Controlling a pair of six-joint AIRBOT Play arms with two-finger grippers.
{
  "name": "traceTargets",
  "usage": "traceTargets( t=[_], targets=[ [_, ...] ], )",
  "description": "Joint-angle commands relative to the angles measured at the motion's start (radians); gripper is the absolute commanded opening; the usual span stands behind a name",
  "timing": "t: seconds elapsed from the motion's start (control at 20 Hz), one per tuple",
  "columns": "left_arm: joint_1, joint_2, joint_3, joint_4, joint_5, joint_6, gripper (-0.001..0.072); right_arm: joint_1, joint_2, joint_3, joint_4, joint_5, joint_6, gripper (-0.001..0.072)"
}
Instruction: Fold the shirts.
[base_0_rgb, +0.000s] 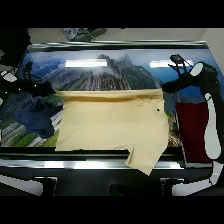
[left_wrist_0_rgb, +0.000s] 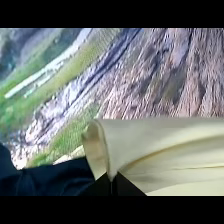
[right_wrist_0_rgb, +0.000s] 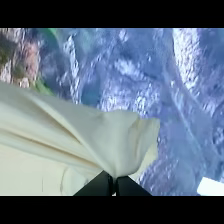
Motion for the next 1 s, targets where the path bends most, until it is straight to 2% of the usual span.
traceTargets(
  t=[0.0,0.1,0.25,0.55,0.6,0.65,0.7,0.75,0.85,0.95],
  targets=[
    [-0.003,0.02,-0.002,0.145,-0.283,0.003,0.0025,-0.014,0.033,-0.02,-0.112,0.331,-0.04,0.004],
    [-0.003,0.019,-0.056,0.146,-0.316,-0.042,0.0025,-0.012,0.031,-0.108,-0.069,0.311,-0.02,0.0039],
    [-0.01,0.018,-0.162,0.134,-0.32,-0.051,0.0025,-0.012,0.013,-0.235,-0.021,0.272,-0.02,0.0039],
    [-0.037,0.017,-0.237,0.121,-0.319,-0.06,0.0027,-0.012,0.011,-0.259,-0.019,0.207,-0.01,0.0041],
    [-0.04,0.016,-0.237,0.115,-0.319,-0.059,0.0045,-0.013,0.012,-0.258,-0.02,0.189,0.005,0.0048],
    [-0.043,0.017,-0.236,0.108,-0.319,-0.059,0.0265,-0.014,0.014,-0.256,-0.012,0.176,0.026,0.0155],
    [-0.041,0.021,-0.233,0.109,-0.326,-0.063,0.0515,-0.015,0.023,-0.244,-0.013,0.196,0.025,0.0338],
    [-0.034,0.029,-0.227,0.109,-0.335,-0.063,0.0524,-0.015,0.036,-0.224,-0.03,0.232,-0.004,0.0442],
    [-0.006,0.072,-0.224,0.109,-0.338,-0.063,0.0524,-0.015,0.075,-0.177,-0.117,0.327,-0.043,0.0466],
    [0.021,0.148,-0.268,0.109,-0.354,-0.062,0.0523,-0.056,0.127,-0.181,-0.097,0.396,-0.027,0.0466]
  ],
)
